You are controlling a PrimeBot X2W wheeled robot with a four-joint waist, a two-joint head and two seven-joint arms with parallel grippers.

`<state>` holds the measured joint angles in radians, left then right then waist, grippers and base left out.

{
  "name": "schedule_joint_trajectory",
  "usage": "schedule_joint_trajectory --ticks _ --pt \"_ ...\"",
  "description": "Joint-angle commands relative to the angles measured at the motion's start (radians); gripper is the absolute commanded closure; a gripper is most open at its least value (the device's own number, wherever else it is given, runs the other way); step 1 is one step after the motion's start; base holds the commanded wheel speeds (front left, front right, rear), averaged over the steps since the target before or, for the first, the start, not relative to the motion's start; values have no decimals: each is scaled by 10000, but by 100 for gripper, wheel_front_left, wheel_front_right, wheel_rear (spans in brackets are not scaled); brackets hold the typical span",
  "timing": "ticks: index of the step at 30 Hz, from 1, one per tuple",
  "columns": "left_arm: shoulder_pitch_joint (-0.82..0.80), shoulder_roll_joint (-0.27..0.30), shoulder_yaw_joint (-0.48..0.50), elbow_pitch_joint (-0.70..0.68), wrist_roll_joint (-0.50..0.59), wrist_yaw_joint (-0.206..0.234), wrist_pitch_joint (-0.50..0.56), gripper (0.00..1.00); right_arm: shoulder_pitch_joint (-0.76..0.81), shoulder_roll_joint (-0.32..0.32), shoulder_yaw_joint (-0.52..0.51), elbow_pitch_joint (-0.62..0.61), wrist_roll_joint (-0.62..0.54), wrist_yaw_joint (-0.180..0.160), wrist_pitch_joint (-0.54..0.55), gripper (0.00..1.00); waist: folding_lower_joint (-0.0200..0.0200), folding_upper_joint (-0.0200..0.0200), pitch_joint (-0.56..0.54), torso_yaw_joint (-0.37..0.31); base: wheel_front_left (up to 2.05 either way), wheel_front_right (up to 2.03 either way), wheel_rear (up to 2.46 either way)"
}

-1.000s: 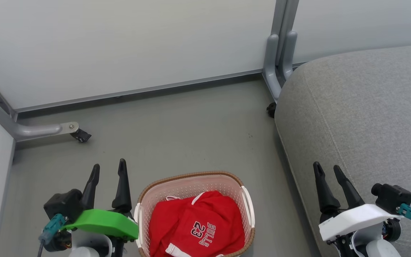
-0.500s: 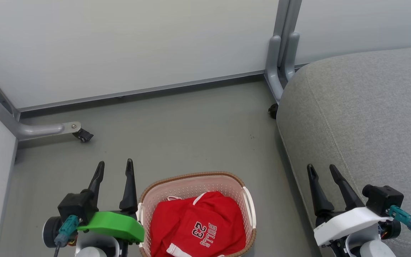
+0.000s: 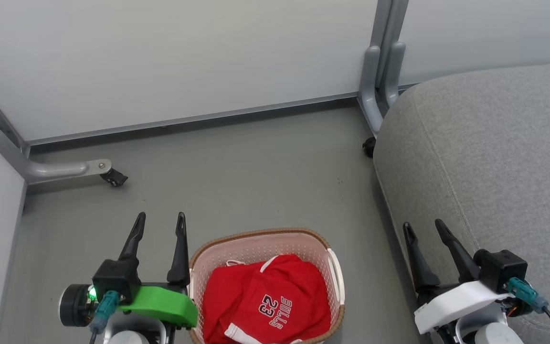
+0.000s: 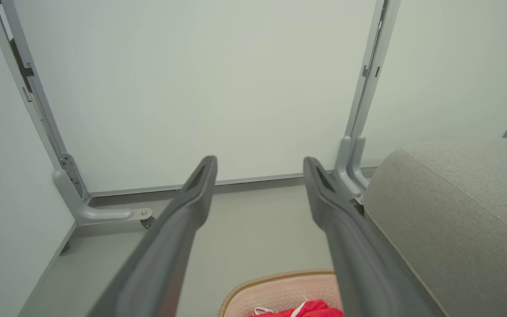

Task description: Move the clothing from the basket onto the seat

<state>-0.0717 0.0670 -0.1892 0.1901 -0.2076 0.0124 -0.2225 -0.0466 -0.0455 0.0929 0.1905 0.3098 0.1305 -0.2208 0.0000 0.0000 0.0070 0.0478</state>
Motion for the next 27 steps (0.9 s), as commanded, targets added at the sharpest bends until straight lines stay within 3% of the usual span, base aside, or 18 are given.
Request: schedule_joint_trajectory --ticks 1,21,27 --pt "12 62 -22 -79 261 54 -82 0 31 -62 31 -38 -237 4 -108 0 0 0 24 9 0 0 0" --pt "2 74 -303 -26 1751 166 -451 0 17 -75 127 111 -1612 2 -449 0 0 0 83 35 0 0 0" --pt "-43 60 -303 20 1760 159 -423 0 -2 -75 77 177 -1593 2 -461 0 0 0 98 54 0 0 0"
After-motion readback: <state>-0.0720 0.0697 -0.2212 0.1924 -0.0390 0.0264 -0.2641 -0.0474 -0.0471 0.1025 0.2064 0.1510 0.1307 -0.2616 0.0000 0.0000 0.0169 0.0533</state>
